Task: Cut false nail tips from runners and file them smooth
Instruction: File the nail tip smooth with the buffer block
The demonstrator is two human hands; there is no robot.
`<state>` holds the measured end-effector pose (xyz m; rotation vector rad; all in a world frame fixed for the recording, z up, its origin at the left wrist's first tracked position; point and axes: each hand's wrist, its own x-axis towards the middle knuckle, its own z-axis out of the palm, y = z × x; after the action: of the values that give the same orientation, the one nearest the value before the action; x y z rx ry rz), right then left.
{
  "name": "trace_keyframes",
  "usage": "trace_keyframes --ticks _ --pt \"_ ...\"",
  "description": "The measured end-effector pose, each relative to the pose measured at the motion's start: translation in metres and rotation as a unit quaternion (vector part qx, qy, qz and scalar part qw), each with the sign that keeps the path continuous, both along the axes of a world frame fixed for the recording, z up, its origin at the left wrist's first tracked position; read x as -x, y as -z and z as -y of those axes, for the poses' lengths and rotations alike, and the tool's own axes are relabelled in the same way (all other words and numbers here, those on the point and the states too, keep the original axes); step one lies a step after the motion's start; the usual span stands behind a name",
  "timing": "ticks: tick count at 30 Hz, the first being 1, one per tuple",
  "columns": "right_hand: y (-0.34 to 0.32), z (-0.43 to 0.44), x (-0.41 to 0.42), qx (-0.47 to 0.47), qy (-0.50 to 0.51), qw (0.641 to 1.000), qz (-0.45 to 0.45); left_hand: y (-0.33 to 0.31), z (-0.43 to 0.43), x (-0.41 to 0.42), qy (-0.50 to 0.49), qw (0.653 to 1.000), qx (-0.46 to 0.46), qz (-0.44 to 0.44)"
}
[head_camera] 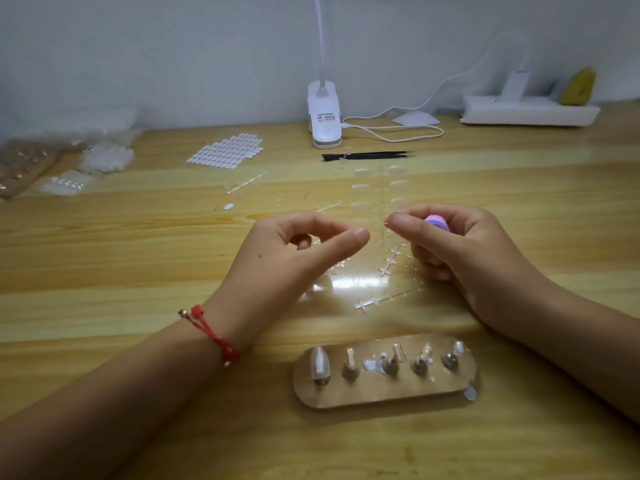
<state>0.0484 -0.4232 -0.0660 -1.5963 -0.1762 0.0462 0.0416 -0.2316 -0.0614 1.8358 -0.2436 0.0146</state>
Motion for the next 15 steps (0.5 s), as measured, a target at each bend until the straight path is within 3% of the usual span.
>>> trace_keyframes --ticks 8,15 --pt "-0.0024 -0.0016 0.0036 0.035 -0.003 0.999 0.025 0.0008 -0.0037 -0.0033 -0.001 1.0 0.012 0.024" --pt "-0.0051 -0.0032 0.0063 0.042 -0.001 0.999 0.02 -0.0012 -0.0051 -0.0044 0.003 1.0 0.023 -0.011"
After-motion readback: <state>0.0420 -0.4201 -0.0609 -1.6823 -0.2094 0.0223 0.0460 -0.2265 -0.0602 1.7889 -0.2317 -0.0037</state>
